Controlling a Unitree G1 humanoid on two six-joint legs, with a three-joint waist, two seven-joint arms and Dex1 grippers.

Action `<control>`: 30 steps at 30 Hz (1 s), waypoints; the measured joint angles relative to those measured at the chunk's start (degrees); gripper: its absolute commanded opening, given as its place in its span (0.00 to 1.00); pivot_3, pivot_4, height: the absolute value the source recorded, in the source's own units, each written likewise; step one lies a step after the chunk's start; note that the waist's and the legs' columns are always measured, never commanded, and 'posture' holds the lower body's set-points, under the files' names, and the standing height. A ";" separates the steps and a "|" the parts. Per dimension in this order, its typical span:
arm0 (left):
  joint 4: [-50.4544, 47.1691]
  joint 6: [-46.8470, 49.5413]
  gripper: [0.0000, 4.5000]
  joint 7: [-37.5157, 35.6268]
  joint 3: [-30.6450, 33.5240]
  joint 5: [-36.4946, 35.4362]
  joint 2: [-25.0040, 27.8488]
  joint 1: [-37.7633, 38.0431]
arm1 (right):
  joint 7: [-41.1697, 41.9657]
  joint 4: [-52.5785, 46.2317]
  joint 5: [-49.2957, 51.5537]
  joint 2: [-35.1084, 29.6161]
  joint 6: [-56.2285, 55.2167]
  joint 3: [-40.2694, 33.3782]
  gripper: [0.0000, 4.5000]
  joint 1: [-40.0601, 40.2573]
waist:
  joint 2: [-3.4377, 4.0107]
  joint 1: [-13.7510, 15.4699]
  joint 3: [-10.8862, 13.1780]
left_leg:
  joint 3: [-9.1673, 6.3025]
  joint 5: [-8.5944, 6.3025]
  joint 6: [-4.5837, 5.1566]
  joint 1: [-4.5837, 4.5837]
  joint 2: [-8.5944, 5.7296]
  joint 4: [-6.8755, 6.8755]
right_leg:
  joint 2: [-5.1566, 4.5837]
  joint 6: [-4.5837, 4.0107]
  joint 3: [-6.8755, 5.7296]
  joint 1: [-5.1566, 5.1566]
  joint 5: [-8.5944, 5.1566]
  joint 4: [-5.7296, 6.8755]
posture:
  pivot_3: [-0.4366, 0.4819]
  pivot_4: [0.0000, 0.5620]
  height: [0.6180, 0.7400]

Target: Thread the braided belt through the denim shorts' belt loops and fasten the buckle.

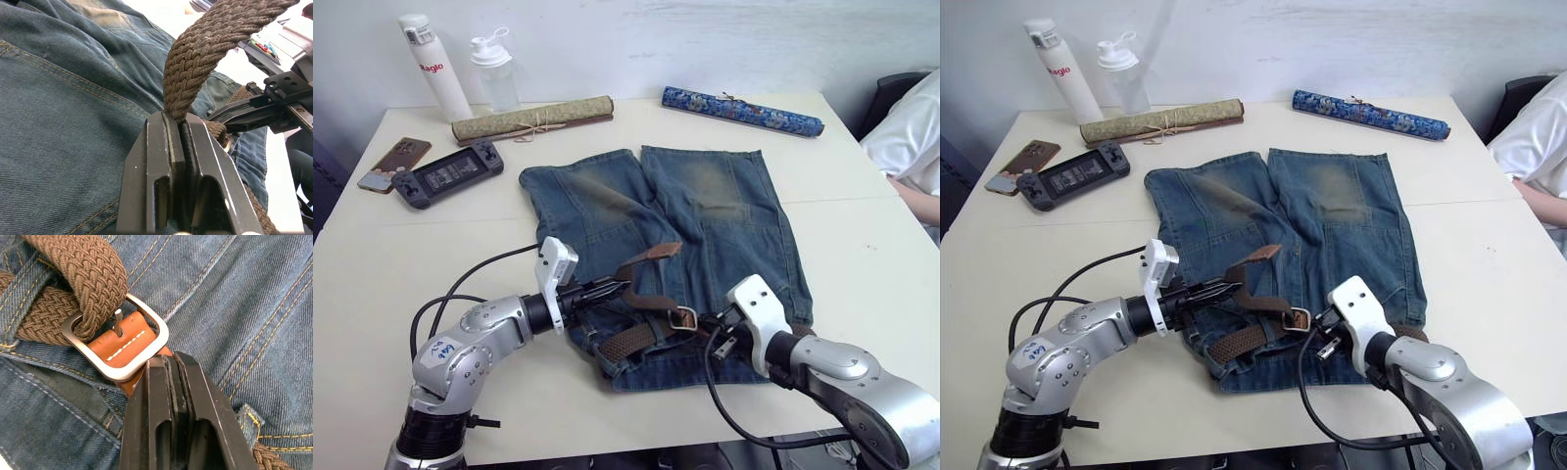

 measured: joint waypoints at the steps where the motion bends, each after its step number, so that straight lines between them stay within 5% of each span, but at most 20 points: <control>1: -0.23 0.13 0.00 0.02 0.00 -0.01 0.00 0.00 | -0.42 0.00 0.04 0.20 0.00 0.37 0.01 -0.39 | 0.00 -0.05 0.00 | 0.00 0.00 -0.01 0.00 0.00 0.00 | 0.00 0.00 0.00 -0.01 0.00 0.01 | 0.48 0.27 0.97; 17: -0.77 1.68 0.00 0.66 -0.69 -0.05 -0.53 -1.86 | -0.97 0.00 3.82 -3.29 -0.46 -1.68 0.01 -1.72 | 0.00 0.09 0.00 | 0.03 0.01 -0.01 -0.01 0.00 -0.01 | 0.00 0.00 0.01 -0.02 0.00 0.00 | 0.48 0.27 0.97; 30: -0.76 1.59 0.00 1.51 -1.23 0.01 -1.13 -2.29 | -5.45 0.00 5.18 -0.89 -0.51 3.60 0.01 -3.68 | 0.00 0.11 0.00 | 0.02 0.01 -0.02 -0.02 0.00 0.00 | -0.01 0.00 0.01 -0.02 0.00 0.01 | 0.48 0.27 0.97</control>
